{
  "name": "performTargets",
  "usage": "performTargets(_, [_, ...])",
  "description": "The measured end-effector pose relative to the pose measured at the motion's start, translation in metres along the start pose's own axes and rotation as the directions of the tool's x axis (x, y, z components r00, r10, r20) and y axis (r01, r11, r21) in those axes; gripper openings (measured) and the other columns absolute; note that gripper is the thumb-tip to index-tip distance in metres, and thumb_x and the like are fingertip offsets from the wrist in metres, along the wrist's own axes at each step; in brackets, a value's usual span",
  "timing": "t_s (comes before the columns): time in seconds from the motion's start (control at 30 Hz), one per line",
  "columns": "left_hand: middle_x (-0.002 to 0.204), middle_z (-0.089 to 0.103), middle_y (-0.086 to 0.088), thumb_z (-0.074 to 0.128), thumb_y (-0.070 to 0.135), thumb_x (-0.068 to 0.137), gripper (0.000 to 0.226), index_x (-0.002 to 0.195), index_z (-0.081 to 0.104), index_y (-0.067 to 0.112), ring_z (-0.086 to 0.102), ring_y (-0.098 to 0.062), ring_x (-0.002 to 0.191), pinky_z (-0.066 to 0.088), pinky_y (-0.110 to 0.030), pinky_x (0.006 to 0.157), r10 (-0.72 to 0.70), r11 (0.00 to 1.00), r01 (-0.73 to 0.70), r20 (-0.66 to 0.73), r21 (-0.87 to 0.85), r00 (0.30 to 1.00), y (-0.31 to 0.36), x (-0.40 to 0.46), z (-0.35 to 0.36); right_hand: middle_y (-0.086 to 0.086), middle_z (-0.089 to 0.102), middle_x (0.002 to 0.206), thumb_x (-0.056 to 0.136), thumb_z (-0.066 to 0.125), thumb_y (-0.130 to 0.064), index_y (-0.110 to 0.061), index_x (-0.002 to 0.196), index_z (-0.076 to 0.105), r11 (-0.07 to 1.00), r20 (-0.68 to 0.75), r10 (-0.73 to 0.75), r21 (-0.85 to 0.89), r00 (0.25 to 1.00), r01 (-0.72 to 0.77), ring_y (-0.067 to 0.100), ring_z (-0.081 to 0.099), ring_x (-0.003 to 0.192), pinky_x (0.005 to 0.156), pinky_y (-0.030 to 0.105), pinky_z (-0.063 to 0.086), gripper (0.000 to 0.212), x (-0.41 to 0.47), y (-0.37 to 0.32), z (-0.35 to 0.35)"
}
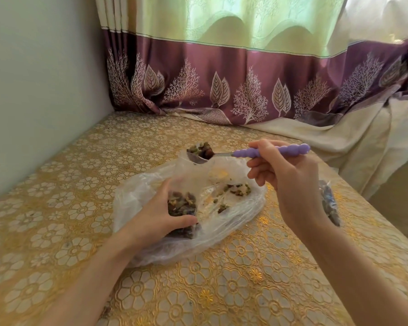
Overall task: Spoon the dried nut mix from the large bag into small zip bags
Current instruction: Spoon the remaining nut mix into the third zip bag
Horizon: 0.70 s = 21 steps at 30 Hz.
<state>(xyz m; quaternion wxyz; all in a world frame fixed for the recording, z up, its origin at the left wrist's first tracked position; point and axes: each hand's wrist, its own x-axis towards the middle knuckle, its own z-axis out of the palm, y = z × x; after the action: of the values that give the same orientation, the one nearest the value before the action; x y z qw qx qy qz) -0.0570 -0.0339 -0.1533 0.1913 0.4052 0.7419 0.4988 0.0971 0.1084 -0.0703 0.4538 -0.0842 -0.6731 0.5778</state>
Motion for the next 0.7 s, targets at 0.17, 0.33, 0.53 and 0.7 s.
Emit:
performTargets(0.17, [0.111,0.051,0.023,0.08,0.027,0.069,0.077,0.127,0.031,0.037,0.052,0.009,0.098,0.039,-0.006,0.076,-0.003,0.999,0.003,0.003,-0.035,1.0,-0.001,0.0,0.0,0.003,0.075,0.079,0.09,0.057,-0.01,-0.012,0.084,0.069,0.992,0.12,-0.055,-0.11,0.991,0.069,0.016,0.061,0.056,0.049,0.022,0.047,0.014,-0.003,0.002,-0.003])
performTargets(0.33, [0.108,0.049,0.024,0.081,0.025,0.068,0.078,0.127,0.031,0.038,0.049,0.015,0.093,0.039,0.001,0.069,0.004,1.0,-0.005,-0.011,-0.029,1.0,0.0,0.0,0.001,0.007,0.075,0.084,0.091,0.055,-0.004,-0.008,0.088,0.069,0.995,0.161,-0.032,-0.085,0.987,0.046,0.016,0.06,0.059,0.052,0.022,0.047,0.014,-0.002,0.002,-0.008])
performTargets(0.53, [0.109,0.045,0.026,0.081,0.026,0.068,0.083,0.133,0.03,0.038,0.048,0.013,0.092,0.041,-0.002,0.068,0.003,1.0,-0.003,-0.007,-0.016,1.0,0.0,-0.001,0.0,0.015,0.073,0.079,0.092,0.055,-0.011,-0.009,0.082,0.07,0.999,0.004,-0.029,0.019,1.0,0.029,0.016,0.058,0.054,0.047,0.02,0.045,0.019,0.0,0.008,-0.019])
performTargets(0.7, [0.109,0.048,0.022,0.08,0.028,0.068,0.081,0.131,0.031,0.04,0.053,0.012,0.088,0.042,-0.002,0.064,-0.015,0.999,0.015,-0.005,-0.038,1.0,-0.001,-0.001,0.0,0.011,0.072,0.069,0.096,0.052,-0.026,-0.013,0.057,0.07,0.993,-0.154,0.044,-0.102,0.987,-0.061,0.016,0.058,0.045,0.039,0.02,0.043,0.044,-0.003,0.022,-0.029])
